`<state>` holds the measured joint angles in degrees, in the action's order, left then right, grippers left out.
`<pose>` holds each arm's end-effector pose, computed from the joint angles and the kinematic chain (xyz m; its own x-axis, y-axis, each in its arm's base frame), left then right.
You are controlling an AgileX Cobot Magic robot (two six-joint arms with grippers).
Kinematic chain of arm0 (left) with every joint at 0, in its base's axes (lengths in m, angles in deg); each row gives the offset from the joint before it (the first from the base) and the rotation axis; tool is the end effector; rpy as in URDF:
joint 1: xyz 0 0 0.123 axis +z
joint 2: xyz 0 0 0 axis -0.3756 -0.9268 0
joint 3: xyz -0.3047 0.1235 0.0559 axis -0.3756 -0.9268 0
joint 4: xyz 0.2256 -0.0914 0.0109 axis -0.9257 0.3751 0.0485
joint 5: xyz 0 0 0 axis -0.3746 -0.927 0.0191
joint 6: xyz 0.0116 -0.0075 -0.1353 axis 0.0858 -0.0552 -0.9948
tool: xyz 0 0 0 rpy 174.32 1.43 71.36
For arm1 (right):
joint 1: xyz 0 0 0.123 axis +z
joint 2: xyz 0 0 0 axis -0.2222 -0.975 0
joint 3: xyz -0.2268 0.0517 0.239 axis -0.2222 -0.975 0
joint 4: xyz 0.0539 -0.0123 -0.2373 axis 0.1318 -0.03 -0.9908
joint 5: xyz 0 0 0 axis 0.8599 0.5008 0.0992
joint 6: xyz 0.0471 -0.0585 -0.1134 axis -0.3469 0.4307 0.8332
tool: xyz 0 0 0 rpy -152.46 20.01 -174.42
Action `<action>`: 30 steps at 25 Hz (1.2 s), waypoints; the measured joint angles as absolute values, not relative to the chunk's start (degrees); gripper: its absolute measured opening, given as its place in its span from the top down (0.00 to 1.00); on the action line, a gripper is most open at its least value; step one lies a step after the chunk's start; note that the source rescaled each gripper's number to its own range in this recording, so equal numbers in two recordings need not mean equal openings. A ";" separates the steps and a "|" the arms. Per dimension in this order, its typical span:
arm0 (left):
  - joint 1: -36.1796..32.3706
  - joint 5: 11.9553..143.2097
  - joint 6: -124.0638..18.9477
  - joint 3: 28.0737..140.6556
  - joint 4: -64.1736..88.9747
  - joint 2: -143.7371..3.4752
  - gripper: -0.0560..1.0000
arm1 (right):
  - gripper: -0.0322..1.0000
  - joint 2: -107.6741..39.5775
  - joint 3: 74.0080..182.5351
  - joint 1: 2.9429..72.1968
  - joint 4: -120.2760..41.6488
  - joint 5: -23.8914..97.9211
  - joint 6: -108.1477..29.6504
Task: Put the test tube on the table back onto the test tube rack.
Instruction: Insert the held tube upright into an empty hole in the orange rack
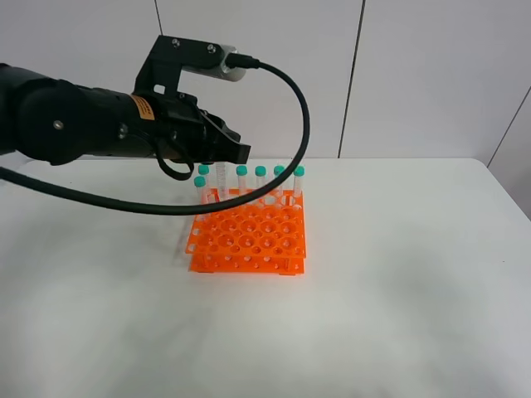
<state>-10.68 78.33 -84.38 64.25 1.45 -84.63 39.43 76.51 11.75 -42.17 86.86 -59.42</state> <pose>0.3184 -0.2051 0.3207 -0.3755 0.2352 -0.8965 0.5406 0.8412 -0.0058 -0.0194 0.0106 0.2555 -0.4256 0.0065 -0.9049 -0.0498 0.9983 0.0306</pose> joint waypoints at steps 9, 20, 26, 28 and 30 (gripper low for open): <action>-9.00 90.93 -85.23 64.25 2.35 -92.73 0.94 | 0.57 39.43 76.51 11.75 -42.17 86.86 -59.42; -2.82 97.41 -86.04 64.25 2.55 -93.95 0.94 | 0.57 39.43 76.51 11.75 -42.17 86.86 -59.42; -2.23 98.37 -86.04 64.25 2.60 -97.90 0.94 | 0.57 39.43 76.51 11.75 -42.00 86.86 -59.42; -1.90 98.79 -86.04 64.38 2.60 -99.36 0.94 | 0.57 39.43 76.51 11.75 -42.00 86.86 -59.42; -1.64 99.01 -86.04 65.15 2.60 -101.22 0.94 | 0.57 39.43 76.51 11.75 -42.00 86.86 -59.42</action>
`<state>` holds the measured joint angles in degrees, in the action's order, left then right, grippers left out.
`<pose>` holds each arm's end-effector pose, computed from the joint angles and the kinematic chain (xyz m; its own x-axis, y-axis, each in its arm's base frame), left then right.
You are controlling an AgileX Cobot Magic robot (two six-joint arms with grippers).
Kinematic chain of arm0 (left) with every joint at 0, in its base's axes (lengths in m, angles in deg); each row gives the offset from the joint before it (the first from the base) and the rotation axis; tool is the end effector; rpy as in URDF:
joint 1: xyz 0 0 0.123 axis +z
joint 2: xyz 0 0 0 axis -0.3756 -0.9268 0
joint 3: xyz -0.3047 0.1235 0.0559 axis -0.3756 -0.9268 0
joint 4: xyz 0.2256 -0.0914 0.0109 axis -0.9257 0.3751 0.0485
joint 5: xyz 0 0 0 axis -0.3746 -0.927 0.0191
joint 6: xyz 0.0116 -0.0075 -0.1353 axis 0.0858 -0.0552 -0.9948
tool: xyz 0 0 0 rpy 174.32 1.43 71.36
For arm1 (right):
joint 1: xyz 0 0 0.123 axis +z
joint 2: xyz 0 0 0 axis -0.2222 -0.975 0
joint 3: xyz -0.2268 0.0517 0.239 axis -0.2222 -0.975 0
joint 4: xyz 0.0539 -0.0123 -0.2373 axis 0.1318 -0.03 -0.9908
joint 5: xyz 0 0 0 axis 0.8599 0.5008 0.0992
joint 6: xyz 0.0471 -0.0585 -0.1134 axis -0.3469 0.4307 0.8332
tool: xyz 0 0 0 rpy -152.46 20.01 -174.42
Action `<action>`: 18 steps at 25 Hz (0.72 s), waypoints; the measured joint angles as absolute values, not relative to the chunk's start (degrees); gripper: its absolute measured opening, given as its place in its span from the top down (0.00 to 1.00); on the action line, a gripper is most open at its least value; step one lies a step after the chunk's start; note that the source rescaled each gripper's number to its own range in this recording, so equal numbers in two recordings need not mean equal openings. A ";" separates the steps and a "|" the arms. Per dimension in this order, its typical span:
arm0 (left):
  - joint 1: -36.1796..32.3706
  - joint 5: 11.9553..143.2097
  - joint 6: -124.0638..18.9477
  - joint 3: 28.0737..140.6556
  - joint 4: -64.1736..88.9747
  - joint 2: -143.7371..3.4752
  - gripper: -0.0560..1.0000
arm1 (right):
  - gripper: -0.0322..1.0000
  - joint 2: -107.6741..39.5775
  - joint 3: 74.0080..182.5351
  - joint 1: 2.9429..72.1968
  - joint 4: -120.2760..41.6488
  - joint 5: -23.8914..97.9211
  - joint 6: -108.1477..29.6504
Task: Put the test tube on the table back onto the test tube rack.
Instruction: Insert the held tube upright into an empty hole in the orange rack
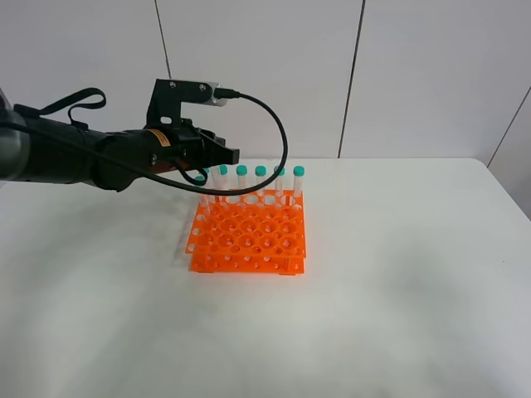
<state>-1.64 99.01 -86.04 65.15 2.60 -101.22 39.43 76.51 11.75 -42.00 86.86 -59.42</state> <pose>0.4118 -0.1779 0.2506 -0.3526 0.0987 -0.9305 0.3676 0.9291 -0.0407 -0.0194 0.0109 0.2555 -0.4256 0.0081 -0.9049 -0.0515 0.9981 0.0331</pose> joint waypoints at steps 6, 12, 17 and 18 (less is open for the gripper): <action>-1.58 100.37 -86.04 67.69 2.60 -105.50 0.94 | 0.57 39.43 76.51 11.75 -42.00 86.86 -59.42; -1.58 101.55 -86.04 68.25 2.60 -107.13 0.94 | 0.57 39.43 76.51 11.75 -42.00 86.86 -59.42; -1.58 101.95 -86.04 68.25 2.60 -107.20 0.94 | 0.57 39.43 76.51 11.75 -42.00 86.86 -59.42; -1.58 101.95 -86.04 68.25 2.60 -107.20 0.94 | 0.57 39.43 76.51 11.75 -42.00 86.86 -59.42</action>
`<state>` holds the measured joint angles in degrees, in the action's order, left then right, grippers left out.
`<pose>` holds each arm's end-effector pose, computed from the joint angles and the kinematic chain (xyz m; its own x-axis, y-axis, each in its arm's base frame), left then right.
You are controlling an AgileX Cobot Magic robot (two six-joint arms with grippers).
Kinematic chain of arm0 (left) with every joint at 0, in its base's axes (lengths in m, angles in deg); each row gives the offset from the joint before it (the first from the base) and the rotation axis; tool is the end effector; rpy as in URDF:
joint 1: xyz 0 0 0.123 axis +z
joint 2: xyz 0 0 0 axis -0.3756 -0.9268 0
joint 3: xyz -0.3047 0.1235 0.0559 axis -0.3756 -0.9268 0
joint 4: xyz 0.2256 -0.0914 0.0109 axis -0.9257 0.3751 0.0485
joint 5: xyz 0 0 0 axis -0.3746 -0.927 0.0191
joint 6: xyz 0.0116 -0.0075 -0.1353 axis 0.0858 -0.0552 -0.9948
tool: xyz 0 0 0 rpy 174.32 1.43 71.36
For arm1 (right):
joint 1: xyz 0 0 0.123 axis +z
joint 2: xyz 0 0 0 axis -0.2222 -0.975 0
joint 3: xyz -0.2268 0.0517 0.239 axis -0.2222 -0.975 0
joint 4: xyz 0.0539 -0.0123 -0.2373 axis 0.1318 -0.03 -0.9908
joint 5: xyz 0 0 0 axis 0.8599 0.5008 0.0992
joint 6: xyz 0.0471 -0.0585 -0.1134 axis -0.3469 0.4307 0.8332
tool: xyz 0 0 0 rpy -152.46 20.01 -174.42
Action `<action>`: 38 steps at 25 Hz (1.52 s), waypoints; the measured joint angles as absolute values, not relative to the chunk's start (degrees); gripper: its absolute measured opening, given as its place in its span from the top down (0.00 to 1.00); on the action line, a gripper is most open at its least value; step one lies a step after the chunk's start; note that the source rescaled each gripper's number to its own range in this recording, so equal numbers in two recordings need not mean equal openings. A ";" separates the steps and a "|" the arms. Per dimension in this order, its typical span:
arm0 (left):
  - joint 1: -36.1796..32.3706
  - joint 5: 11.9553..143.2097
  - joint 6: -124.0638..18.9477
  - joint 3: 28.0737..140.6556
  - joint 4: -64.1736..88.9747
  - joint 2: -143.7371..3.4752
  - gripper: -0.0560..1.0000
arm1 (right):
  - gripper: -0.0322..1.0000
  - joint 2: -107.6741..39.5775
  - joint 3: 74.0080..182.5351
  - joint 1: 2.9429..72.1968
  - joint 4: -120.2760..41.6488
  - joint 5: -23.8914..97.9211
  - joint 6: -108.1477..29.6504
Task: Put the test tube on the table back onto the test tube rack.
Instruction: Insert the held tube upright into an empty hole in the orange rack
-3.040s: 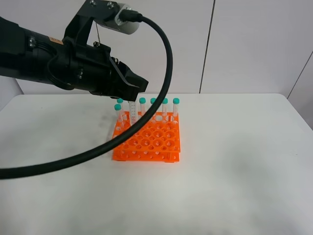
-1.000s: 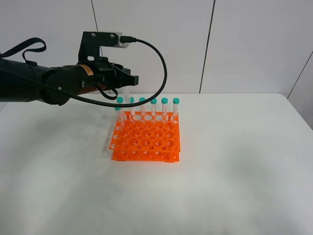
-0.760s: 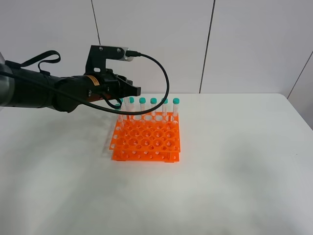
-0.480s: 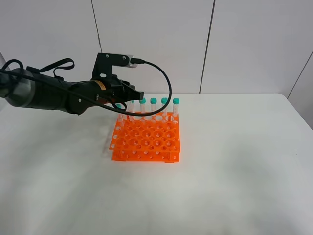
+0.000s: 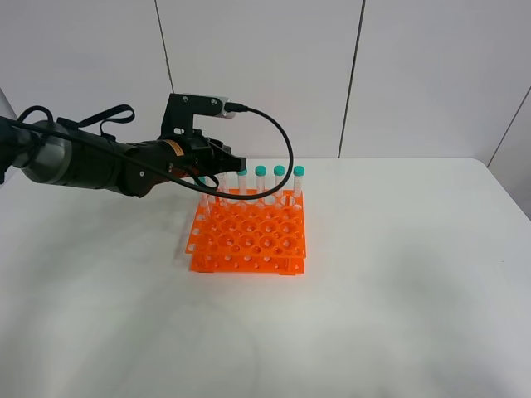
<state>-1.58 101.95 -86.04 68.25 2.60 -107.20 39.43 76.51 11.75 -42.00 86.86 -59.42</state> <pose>0.4349 -0.1870 0.2266 -0.3514 0.0990 -0.9310 0.3644 0.9304 -0.0386 -0.0194 0.0109 0.2555 -0.4256 0.0081 -0.9049 -0.0515 0.9981 0.0331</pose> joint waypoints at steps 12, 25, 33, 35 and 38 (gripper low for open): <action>-0.70 100.71 -86.04 68.25 1.68 -107.98 0.94 | 0.57 39.43 76.51 11.75 -42.00 86.86 -59.42; -0.34 103.08 -88.40 67.97 1.30 -110.79 0.94 | 0.57 39.43 76.51 11.75 -41.72 86.86 -59.42; -0.34 104.28 -89.89 67.97 -0.17 -112.55 0.94 | 0.57 39.43 76.51 11.75 -41.60 86.86 -59.42; -0.34 104.40 -89.91 67.97 -0.17 -112.62 0.94 | 0.57 39.43 76.51 11.75 -41.60 86.86 -59.42; -0.34 104.83 -89.96 67.97 -0.17 -112.90 0.94 | 0.57 39.43 76.51 11.75 -41.60 86.86 -59.42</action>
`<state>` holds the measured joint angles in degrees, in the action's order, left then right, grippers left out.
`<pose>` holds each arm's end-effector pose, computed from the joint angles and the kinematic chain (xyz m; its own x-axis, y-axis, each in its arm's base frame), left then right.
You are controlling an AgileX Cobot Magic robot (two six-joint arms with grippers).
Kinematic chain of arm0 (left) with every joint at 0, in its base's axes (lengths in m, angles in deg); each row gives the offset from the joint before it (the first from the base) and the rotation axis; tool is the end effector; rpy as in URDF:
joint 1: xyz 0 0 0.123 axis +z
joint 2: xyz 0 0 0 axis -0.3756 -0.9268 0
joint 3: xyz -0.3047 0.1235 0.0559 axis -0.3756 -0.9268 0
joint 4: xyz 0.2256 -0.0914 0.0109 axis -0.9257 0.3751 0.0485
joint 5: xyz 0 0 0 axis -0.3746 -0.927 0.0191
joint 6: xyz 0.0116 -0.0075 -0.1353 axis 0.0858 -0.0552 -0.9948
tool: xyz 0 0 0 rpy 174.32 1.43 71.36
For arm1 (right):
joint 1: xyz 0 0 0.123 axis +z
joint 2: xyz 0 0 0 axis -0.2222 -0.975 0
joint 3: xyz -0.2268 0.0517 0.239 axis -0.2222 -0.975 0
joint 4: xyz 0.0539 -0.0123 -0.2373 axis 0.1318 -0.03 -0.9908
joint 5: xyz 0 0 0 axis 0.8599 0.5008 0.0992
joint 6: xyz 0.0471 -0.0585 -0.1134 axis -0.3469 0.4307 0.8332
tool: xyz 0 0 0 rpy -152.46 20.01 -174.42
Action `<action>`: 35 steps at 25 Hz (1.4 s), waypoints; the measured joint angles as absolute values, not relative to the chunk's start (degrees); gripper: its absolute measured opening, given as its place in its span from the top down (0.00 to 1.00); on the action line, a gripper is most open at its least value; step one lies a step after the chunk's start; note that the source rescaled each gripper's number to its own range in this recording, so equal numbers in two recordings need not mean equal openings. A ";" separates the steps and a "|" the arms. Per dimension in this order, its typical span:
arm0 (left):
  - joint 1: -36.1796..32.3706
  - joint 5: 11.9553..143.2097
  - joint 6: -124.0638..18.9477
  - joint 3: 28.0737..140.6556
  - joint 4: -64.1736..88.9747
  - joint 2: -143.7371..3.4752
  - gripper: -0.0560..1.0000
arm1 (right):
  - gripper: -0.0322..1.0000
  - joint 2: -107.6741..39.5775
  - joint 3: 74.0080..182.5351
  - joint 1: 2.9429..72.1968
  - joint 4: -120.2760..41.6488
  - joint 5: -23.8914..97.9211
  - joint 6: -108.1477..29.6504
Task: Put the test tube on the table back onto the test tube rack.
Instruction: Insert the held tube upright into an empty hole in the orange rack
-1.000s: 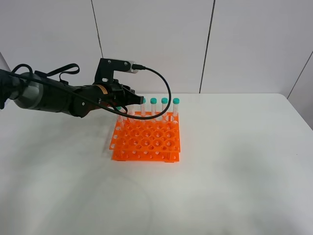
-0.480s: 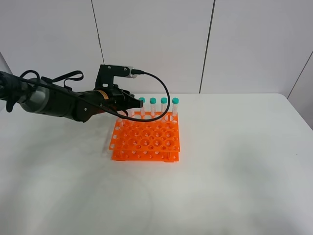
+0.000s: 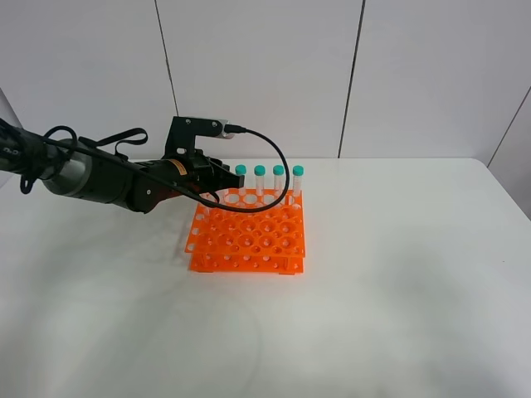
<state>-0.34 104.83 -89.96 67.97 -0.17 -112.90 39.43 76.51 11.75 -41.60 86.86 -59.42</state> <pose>0.4472 -0.1834 0.1838 -0.4076 0.0890 -0.9088 0.3468 0.9358 -0.0639 -0.0194 0.0117 0.2556 -0.4255 0.0117 -0.9049 -0.0553 0.9977 0.0389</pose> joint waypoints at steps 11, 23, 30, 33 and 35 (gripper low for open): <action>-0.34 106.35 -89.96 67.97 -0.39 -113.54 0.94 | 0.57 39.43 76.51 11.75 -41.49 86.86 -59.42; -0.34 108.17 -91.58 66.91 -0.64 -113.54 0.94 | 0.57 39.43 76.51 11.75 -41.35 86.86 -59.42; -0.65 107.98 -91.58 66.84 -1.10 -113.54 0.94 | 0.57 39.43 76.51 11.75 -41.35 86.86 -59.42; -1.18 106.24 -91.86 66.37 -1.10 -113.82 0.95 | 0.57 39.43 76.51 11.75 -41.35 86.86 -59.42; -1.25 106.32 -91.91 66.31 -1.10 -113.88 0.95 | 0.57 39.43 76.51 11.75 -41.35 86.86 -59.42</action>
